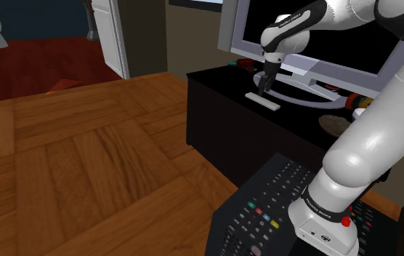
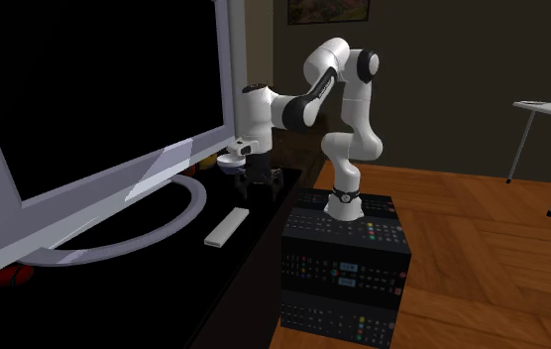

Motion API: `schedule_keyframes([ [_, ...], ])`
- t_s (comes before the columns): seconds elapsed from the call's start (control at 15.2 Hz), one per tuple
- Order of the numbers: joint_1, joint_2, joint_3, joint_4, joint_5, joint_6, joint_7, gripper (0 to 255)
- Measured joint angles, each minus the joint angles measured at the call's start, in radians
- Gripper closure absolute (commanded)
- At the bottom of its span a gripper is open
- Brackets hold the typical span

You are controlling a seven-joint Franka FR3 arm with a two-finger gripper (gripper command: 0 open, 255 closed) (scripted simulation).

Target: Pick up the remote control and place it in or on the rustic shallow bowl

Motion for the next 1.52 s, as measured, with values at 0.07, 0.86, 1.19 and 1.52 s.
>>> schedule_keyframes([
  [0.07,-0.006,0.041,-0.010,0.032,0.017,0.006,-0.024,0],
  [0.86,-0.090,0.352,-0.040,0.228,0.168,0.082,-0.206,0],
  [1.19,-0.095,0.372,-0.036,0.219,0.180,0.110,-0.215,0],
  [1.52,-0.095,0.373,-0.035,0.219,0.181,0.111,-0.215,255],
])
